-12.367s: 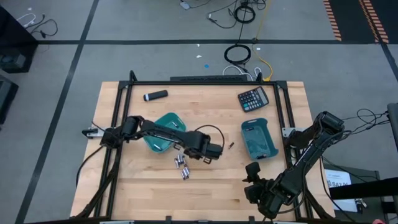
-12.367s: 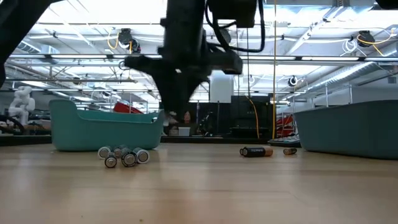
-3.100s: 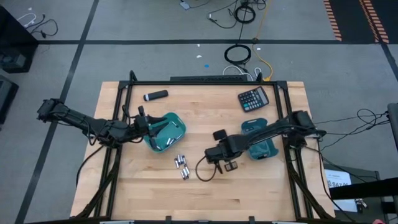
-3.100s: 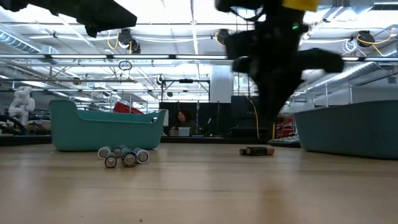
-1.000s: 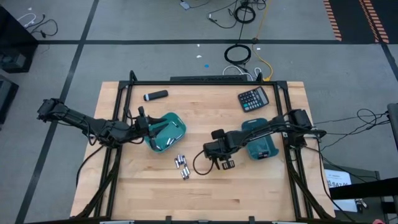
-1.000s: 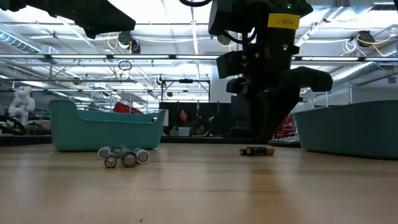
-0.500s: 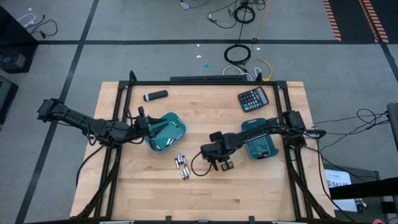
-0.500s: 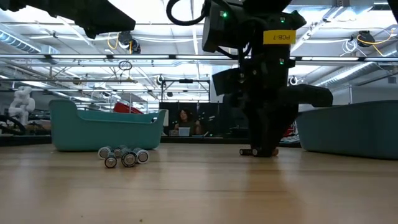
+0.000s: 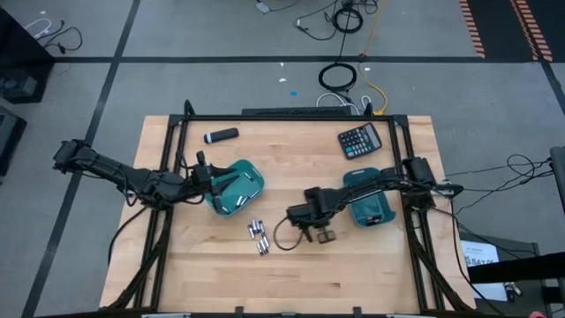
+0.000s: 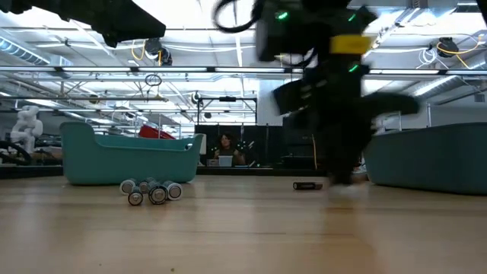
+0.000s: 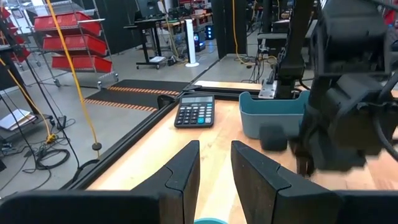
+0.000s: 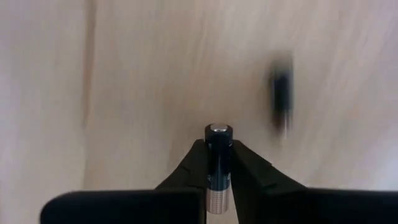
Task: Sort batteries
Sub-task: Put the black battery into the blue bin
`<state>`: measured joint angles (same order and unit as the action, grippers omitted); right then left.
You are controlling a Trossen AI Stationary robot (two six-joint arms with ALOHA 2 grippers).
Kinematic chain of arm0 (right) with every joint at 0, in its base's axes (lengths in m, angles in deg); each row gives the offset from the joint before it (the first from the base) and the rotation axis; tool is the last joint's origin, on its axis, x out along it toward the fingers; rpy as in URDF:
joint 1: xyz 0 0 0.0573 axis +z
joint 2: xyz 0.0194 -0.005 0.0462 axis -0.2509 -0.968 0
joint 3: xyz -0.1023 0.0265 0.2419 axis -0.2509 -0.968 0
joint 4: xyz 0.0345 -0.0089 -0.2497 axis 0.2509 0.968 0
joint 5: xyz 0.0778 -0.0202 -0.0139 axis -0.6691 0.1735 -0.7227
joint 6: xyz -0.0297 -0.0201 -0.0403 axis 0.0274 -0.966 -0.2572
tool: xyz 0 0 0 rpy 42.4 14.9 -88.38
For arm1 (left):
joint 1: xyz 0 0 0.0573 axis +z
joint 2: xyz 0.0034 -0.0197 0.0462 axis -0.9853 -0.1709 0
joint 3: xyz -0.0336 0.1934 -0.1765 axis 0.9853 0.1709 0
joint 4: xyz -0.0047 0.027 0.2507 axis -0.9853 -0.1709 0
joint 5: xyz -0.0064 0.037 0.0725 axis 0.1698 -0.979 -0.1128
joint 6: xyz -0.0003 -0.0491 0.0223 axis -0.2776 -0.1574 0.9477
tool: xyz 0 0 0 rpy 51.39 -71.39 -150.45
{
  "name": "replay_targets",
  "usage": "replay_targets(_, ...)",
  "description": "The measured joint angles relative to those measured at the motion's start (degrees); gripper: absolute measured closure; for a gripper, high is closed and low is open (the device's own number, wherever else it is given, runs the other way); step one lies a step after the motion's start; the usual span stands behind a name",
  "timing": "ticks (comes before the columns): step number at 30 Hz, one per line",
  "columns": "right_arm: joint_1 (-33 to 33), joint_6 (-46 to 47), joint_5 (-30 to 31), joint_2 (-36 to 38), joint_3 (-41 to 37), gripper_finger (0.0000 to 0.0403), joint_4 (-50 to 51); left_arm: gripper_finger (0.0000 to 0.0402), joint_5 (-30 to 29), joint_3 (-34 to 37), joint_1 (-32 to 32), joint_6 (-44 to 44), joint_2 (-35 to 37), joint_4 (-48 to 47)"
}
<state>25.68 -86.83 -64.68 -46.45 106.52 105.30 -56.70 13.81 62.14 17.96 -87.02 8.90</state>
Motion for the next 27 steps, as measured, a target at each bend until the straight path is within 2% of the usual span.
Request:
replay_targets(7, 0.0, 10.2, 5.4, 13.6, 0.8, 0.0378, 14.5, 0.0299, 0.0, 0.0, 0.0, -0.7, 0.0, 0.0)
replay_targets(11, 0.1, 18.8, 5.5, 22.0, 1.1, 0.0378, 20.7, 0.0299, 0.0, 0.0, 0.0, -0.7, 0.0, 0.0)
replay_targets(15, 0.0, 25.5, 6.9, 27.0, -0.2, 0.0374, 25.7, 0.0299, 0.0, 0.0, 0.0, -0.7, 0.0, 0.0)
replay_targets(20, 0.0, 33.8, 14.4, 32.2, -3.3, 0.0308, 29.6, 0.0299, 0.0, 0.0, 0.0, -0.7, 0.0, 0.0)
replay_targets(24, 0.0, 38.2, 14.2, 35.0, -6.9, 0.0242, 29.5, 0.0299, 0.0, 0.0, 0.0, -0.8, 0.0, 0.0)
replay_targets(27, 0.0, 37.7, 13.0, 35.5, -8.4, 0.0201, 28.3, 0.0299, 0.0, 0.0, 0.0, -0.8, 0.0, 0.0)
